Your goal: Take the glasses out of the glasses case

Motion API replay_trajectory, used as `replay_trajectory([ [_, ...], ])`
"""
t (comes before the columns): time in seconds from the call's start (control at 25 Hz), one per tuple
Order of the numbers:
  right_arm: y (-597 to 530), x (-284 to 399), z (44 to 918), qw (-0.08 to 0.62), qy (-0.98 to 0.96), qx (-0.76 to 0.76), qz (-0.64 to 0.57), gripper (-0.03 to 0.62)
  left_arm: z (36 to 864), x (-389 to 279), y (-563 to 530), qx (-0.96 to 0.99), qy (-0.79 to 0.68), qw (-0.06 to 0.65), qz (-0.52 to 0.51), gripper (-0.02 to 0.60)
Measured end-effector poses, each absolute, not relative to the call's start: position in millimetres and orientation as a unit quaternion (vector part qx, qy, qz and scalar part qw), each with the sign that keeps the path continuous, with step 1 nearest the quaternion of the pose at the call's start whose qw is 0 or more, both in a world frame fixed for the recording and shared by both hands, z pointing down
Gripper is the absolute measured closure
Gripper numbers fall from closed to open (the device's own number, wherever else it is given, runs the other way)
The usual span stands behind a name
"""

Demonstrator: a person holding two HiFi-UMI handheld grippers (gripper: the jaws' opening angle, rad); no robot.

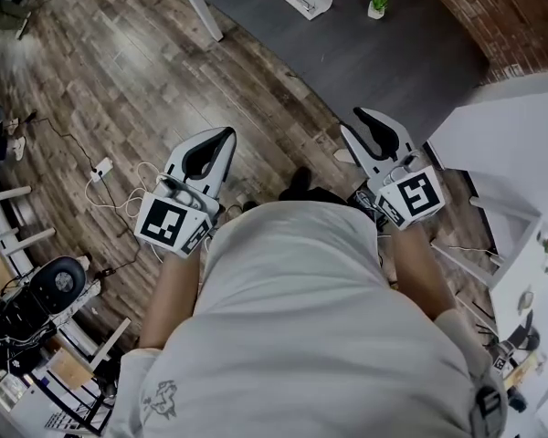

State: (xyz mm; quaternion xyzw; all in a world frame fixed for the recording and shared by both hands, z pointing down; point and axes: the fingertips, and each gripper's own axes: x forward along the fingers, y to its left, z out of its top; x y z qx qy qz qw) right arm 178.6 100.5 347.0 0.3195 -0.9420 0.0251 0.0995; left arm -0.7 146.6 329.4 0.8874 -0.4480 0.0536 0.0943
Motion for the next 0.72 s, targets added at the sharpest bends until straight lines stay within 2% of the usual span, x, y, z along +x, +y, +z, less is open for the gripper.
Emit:
replay_trajectory([
  [0.24,71,214,345,0.092,-0.946,0.309,0.033,0.410,324,38,119,0.887,-0.450,0.090,0.057,0.571],
  [0.72,47,263,343,0.069,-0.935,0.343,0.053,0.404,325,84,86,0.896,-0.428,0.093,0.065,0.571],
])
